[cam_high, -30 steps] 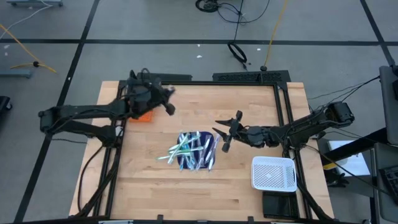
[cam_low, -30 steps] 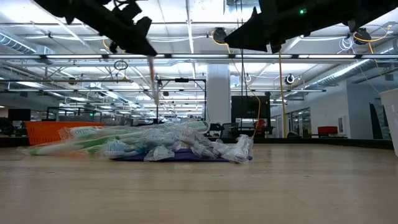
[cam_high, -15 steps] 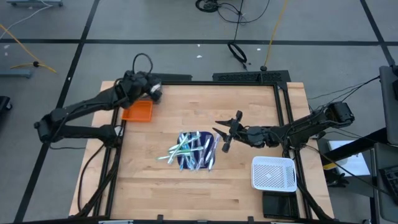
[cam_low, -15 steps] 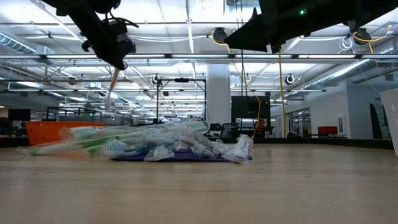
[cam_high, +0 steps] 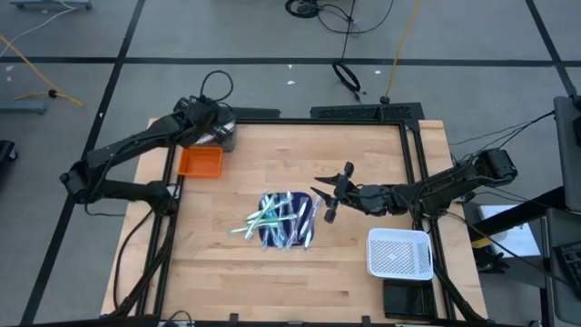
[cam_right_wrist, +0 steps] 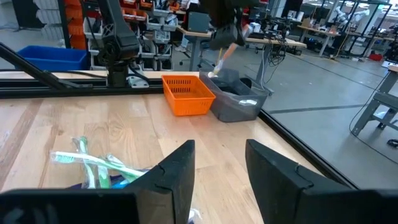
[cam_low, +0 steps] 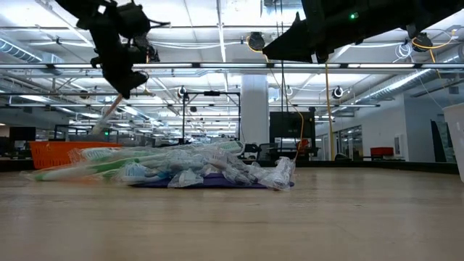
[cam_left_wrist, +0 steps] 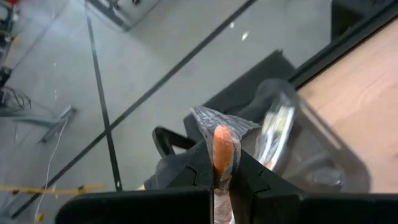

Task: Pick & Place Toothbrushes
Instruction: Put the orange toothbrush into the transparent black bin

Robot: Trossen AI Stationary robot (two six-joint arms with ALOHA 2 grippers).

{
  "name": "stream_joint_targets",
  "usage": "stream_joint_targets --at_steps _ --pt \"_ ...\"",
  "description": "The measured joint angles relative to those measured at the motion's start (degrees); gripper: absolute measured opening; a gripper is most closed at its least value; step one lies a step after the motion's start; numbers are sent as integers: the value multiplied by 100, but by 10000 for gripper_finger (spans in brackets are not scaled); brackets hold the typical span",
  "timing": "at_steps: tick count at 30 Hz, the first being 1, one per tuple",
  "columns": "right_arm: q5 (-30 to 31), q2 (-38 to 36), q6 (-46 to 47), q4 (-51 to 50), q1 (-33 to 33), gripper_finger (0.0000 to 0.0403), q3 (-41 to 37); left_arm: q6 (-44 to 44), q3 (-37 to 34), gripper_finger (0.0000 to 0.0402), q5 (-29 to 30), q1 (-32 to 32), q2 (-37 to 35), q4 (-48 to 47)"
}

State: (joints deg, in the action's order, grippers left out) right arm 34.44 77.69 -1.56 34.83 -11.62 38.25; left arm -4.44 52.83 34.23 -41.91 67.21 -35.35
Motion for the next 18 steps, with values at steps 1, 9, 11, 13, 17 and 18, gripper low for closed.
stream_joint_targets --at_steps 1,9,11,13,17,18 --pt "0 0 0 0 0 133 1 -20 -2 8 -29 -59 67 -10" --pt "-2 0 2 2 0 130 0 -35 -2 14 -259 -319 547 -57" --pt "-2 0 2 2 0 130 -1 -35 -2 26 -296 -355 619 -81" --pt "-2 0 2 0 0 130 0 -73 -2 39 -298 -380 670 -78" --pt "-2 0 2 0 0 130 1 -108 -2 62 -275 -387 676 -86" --pt "-2 0 2 -6 0 130 0 -108 -2 69 -275 -387 676 -99"
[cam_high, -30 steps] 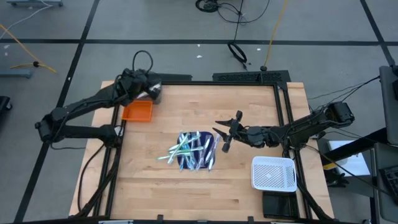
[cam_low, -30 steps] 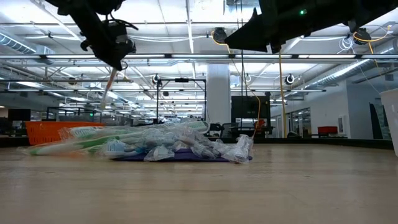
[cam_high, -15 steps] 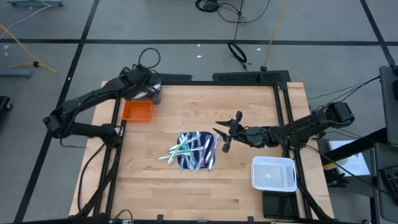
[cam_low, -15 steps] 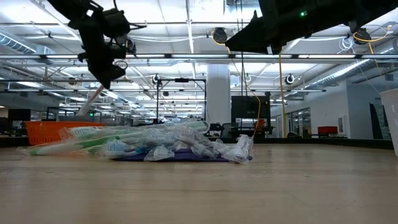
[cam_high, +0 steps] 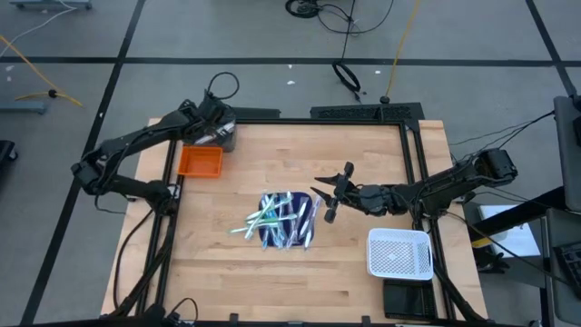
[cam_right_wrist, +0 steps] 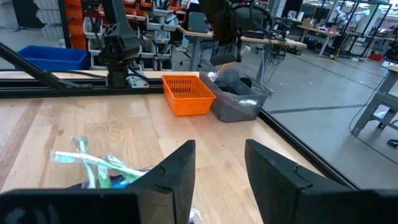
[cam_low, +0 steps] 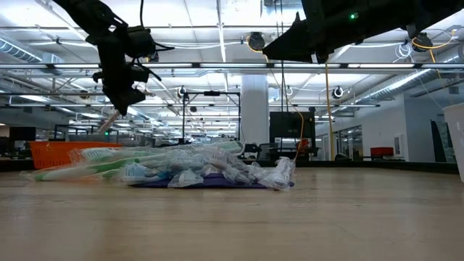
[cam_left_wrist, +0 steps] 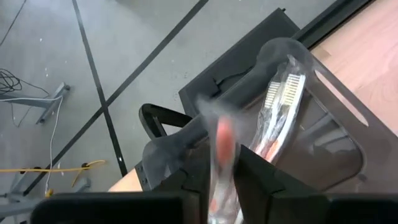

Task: Pick & Place Toothbrushes
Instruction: Put the orange toothbrush into the transparent black bin, then put the green toothbrush into the black bin

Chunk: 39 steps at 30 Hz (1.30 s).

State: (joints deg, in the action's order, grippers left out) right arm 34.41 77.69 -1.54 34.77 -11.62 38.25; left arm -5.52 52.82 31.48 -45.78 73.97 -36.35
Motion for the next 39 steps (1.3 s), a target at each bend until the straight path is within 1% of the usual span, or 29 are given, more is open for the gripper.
stream_joint_targets --at_steps 4,11,16,17,19,22,25,29,31,34,39 --pt "0 0 13 -58 0 130 1 -17 0 105 7 0 0 -41" --pt "0 0 87 -77 2 130 -1 5 0 186 7 0 -6 119" --pt "-2 0 87 -80 2 130 1 -131 0 215 -131 87 -179 192" --pt "-2 0 87 -81 2 130 1 -151 0 218 -261 133 -244 189" --pt "-2 0 87 -81 2 130 -1 -144 0 219 -704 240 -408 187" --pt "-2 0 87 -83 2 130 0 57 0 216 -1649 465 -612 155" --pt "-2 0 87 -79 2 130 -1 180 0 209 -2460 805 -757 68" --pt "-2 0 87 -79 2 130 1 583 0 200 -3164 1414 -757 -263" --pt "-2 0 87 -79 2 130 1 906 0 196 -3292 1785 -701 -428" --pt "-2 0 89 -79 2 130 1 1362 -7 193 -3300 2361 -532 -590" --pt "-2 0 89 -79 2 130 -1 2015 -9 195 -3300 3177 -159 -596"
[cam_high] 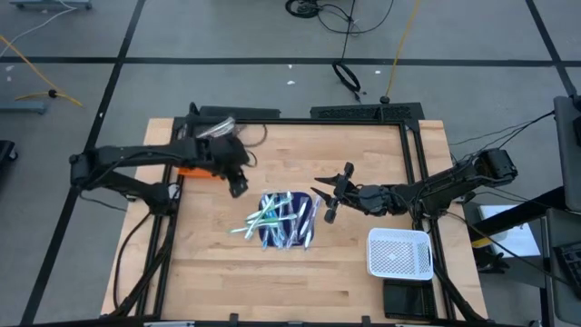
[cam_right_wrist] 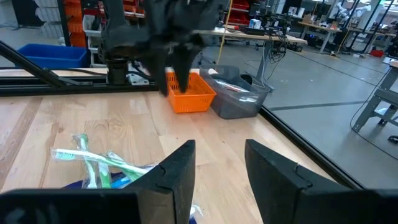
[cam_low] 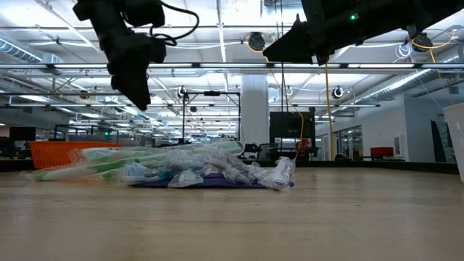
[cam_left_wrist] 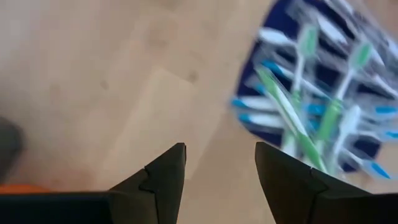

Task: Pick & Place Toothbrushes
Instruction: Put the green toothbrush into the black bin

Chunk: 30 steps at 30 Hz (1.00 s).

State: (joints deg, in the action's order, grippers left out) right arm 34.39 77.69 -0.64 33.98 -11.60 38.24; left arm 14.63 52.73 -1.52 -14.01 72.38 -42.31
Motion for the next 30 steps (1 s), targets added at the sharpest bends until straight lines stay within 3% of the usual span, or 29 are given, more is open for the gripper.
stream_joint_targets --at_steps 11,16,30 --pt "-2 0 -2 -15 -2 130 2 1088 0 195 -154 1067 1243 432" --pt "-2 0 0 -16 -2 130 0 1164 0 195 -456 1267 1544 839" --pt "-2 0 0 -42 -2 130 2 1397 2 195 -466 1484 2072 1288"
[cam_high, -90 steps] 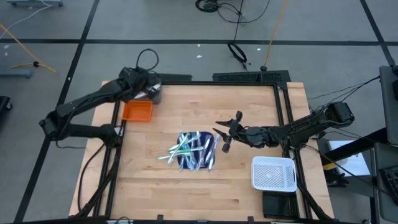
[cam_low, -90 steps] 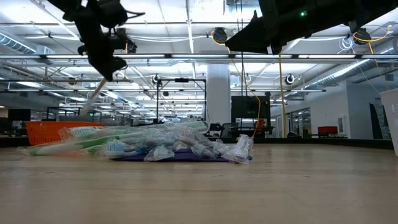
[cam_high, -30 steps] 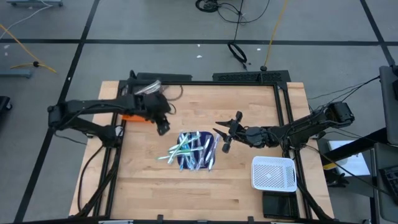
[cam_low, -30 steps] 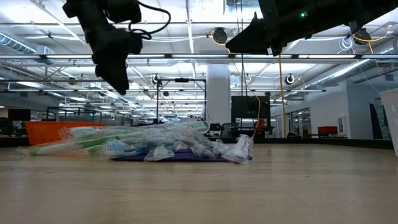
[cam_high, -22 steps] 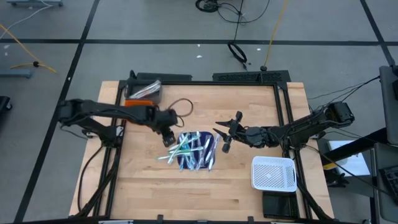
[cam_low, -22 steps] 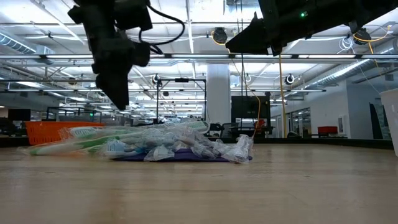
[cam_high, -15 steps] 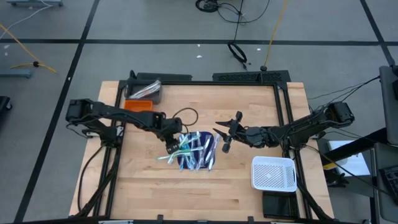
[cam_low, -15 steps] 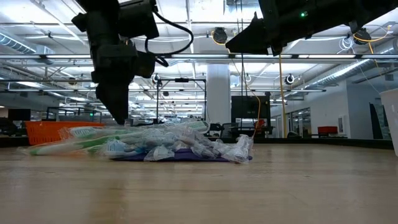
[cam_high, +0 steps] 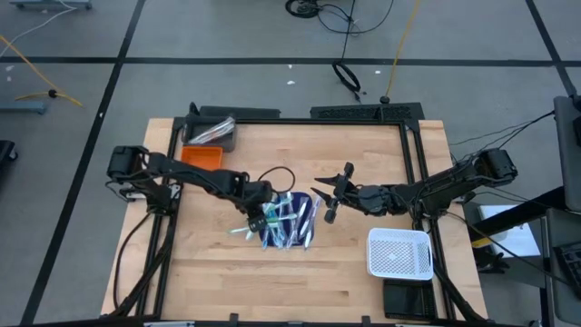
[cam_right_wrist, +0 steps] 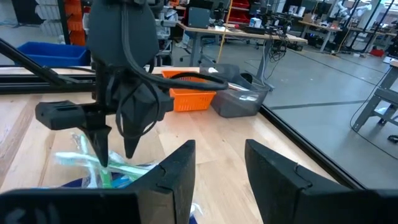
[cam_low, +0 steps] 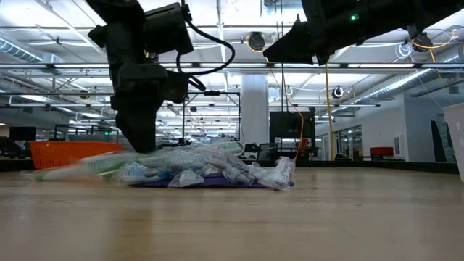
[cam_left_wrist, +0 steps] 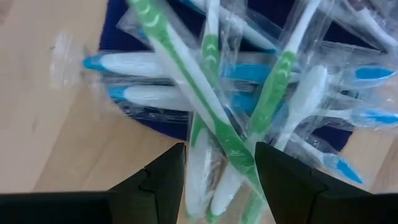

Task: Pick & Place Toothbrushes
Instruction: Put the green toothbrush into the black bin

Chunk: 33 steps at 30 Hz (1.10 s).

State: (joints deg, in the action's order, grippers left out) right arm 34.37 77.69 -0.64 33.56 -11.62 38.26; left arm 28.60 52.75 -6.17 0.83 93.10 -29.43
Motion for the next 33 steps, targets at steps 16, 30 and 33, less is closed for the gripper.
stream_joint_targets --at_steps 16,30,33 --pt "0 0 0 -31 0 130 -2 92 2 13 28 67 43 360" --pt "-11 1 99 -181 0 130 -2 -112 9 0 1084 317 -879 601" --pt "-22 2 426 -227 0 130 -2 -240 4 0 1419 374 -1098 763"
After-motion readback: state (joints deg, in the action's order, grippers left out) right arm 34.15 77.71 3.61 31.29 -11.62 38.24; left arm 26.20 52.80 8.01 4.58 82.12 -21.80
